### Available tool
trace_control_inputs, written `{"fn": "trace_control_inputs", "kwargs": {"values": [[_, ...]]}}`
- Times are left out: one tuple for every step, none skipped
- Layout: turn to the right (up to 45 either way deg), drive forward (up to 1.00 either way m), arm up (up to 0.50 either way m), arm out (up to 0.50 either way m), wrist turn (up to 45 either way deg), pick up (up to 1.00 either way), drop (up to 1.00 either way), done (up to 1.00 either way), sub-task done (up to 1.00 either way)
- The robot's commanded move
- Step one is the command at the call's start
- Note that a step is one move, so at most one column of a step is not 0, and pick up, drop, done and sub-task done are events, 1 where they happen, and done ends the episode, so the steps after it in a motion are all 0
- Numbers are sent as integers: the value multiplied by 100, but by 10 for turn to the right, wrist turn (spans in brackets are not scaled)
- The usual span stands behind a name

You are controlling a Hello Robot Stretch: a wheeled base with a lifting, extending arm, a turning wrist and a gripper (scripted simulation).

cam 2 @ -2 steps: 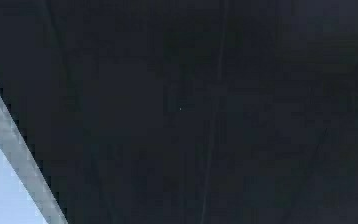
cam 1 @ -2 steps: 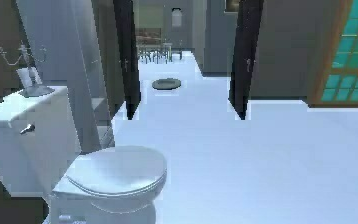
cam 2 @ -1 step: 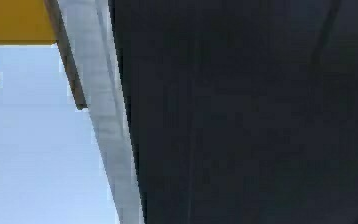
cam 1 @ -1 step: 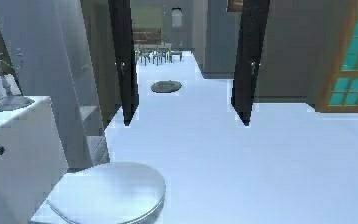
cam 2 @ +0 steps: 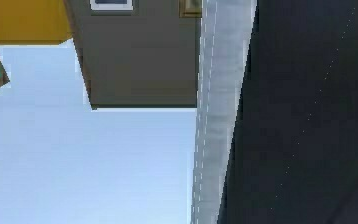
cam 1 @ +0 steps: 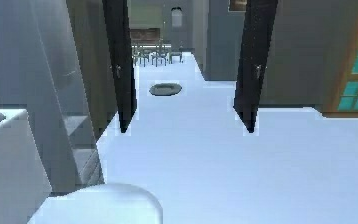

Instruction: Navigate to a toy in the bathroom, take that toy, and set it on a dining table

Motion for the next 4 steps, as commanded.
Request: {"fn": "trace_control_inputs", "kwargs": {"values": [[420,0,0,0,0,0,0,0,0],[0,45,0,0,0,0,0,0,0],[120,0,0,0,0,0,0,0,0],[0,100,0,0,0,0,0,0,0]]}}
